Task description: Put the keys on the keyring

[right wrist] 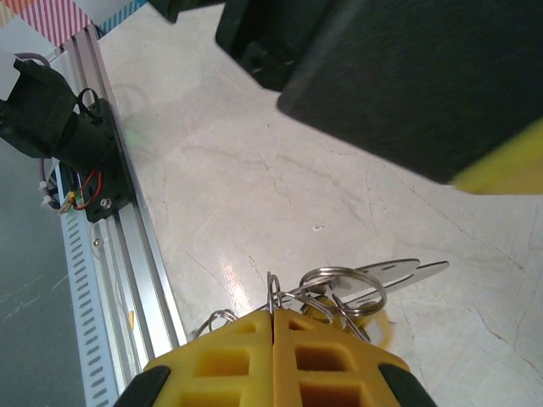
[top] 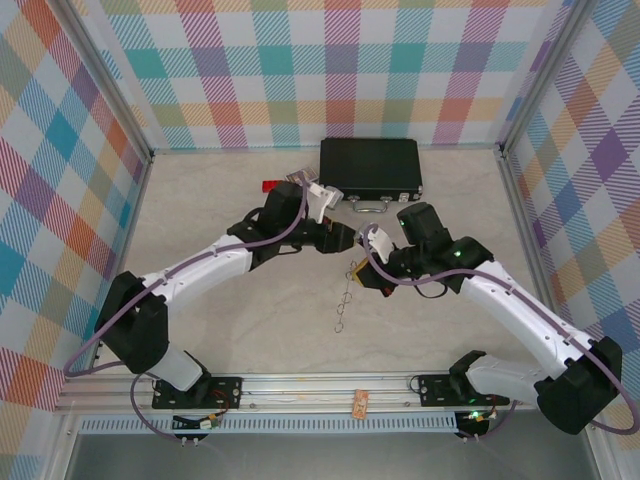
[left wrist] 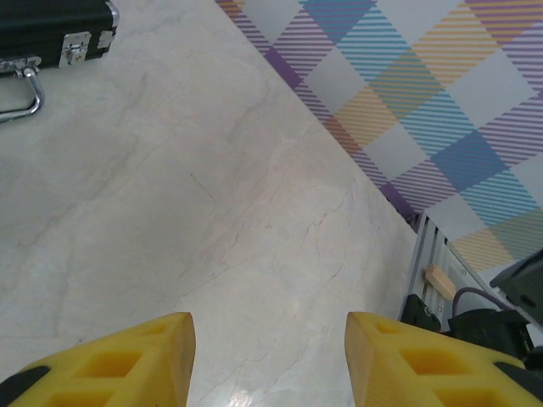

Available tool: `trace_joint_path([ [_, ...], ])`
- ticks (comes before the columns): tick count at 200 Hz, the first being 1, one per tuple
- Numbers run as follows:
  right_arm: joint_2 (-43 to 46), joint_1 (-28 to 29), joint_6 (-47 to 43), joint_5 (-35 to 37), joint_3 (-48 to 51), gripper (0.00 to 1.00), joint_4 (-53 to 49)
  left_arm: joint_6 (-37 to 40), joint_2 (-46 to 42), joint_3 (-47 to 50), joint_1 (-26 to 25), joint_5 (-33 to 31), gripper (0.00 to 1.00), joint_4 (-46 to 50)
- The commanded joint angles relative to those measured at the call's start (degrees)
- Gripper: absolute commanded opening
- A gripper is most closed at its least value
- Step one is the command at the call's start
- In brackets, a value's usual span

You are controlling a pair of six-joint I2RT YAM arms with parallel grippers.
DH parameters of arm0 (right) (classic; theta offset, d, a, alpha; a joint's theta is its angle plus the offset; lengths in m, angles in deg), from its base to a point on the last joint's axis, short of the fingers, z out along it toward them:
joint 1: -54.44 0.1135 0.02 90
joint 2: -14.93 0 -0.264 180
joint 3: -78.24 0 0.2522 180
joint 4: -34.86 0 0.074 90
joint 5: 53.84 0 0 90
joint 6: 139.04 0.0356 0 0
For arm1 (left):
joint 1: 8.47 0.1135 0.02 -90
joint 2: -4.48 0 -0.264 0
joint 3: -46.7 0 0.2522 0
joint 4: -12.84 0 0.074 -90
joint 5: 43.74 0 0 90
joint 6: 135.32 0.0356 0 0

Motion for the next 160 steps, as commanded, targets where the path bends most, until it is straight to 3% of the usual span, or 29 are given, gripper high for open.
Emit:
trace_joint_path([
  [1,-0.44,0.56,-0.61,0.66,-0.66,0.0,0.68,-0.97,0.76,-3.03,0.36,2.0,0.49,0.43],
  [46,-1.74,0.49,6.67,7.36,0.4,0.0,4.83,-0.49,-4.01,1.73,0.36,-4.06,0.49,0.81],
  [94,-4.41,0.45,10.9,8.32,0.3,0.0,7.47,-1.81,-11.73,11.26,0.36,-8.62,0.49,-1.96],
  [160,-5.18,0.22,13.14,7.03,-0.11,0.0,8.78,-5.04,-17.06,22.57,-1.66,-7.04,0.37,-12.98],
])
